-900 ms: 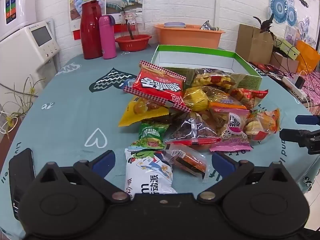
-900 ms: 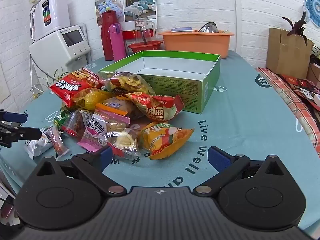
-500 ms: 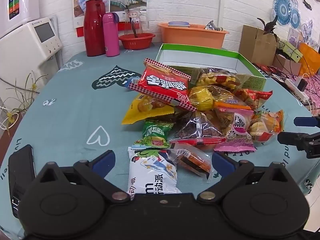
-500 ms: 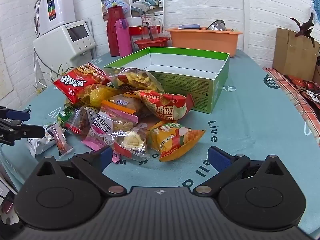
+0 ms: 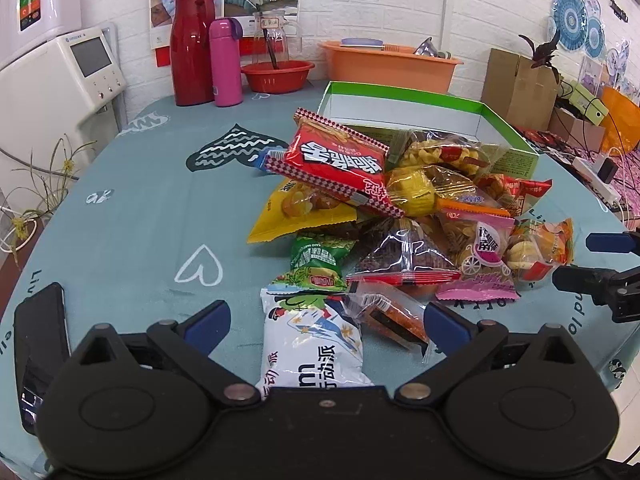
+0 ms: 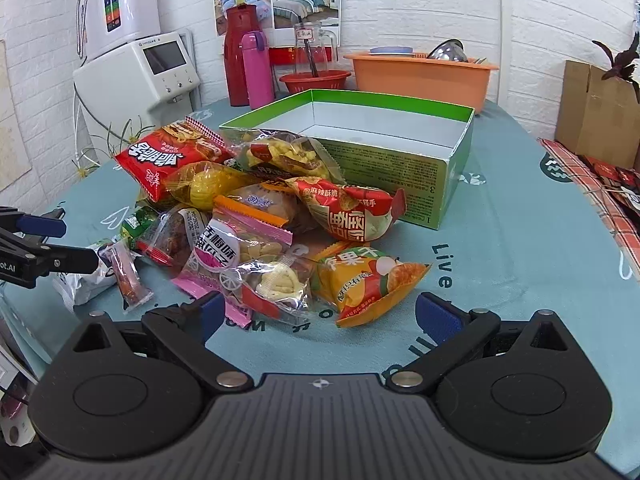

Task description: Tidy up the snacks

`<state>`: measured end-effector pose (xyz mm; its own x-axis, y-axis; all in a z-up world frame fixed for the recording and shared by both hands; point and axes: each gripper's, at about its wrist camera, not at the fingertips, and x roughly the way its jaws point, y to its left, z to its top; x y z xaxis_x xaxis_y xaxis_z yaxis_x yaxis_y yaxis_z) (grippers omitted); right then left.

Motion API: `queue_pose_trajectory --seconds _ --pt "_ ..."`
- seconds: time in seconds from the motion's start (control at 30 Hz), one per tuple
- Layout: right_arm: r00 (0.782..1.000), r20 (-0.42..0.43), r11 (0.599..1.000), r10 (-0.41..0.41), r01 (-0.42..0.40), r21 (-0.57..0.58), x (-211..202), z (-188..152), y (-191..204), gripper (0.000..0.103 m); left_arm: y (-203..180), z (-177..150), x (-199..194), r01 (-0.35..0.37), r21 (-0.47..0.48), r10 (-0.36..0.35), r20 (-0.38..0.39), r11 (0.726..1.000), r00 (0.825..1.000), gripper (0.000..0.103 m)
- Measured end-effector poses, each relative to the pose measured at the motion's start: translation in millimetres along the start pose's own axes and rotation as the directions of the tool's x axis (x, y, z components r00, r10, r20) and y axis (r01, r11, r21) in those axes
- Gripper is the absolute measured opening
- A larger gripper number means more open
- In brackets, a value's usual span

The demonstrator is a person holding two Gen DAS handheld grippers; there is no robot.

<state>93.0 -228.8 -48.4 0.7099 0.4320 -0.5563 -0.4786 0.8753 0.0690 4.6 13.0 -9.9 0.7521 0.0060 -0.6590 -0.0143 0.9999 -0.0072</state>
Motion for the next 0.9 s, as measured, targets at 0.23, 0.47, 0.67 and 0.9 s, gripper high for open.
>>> queue_pose_trajectory --seconds 0.23,0.47,0.67,0.9 --pt "1.000 -0.002 1.000 -0.002 0.002 0.005 -0.2 -0.7 0.1 0.103 0.7 -0.7 0.6 0.002 -0.003 -0.002 -0.002 1.000 1.000 0.103" --pt "1.000 0.001 1.000 -0.003 0.003 0.009 -1.2 -1.2 0.2 0.103 0.1 -1.4 1.0 0.004 -0.001 -0.004 -0.003 1.000 1.000 0.103" --pt "1.000 -0.001 1.000 -0.003 0.003 0.011 -0.9 -1.6 0.5 0.103 -0.3 -1.6 1.0 0.005 -0.002 -0.005 -0.001 1.000 1.000 0.103" --pt "1.000 0.002 1.000 -0.002 0.002 0.010 -1.3 -2.1 1.2 0.103 1.1 -1.5 -1.3 0.013 -0.006 -0.013 0.004 1.000 1.000 0.103"
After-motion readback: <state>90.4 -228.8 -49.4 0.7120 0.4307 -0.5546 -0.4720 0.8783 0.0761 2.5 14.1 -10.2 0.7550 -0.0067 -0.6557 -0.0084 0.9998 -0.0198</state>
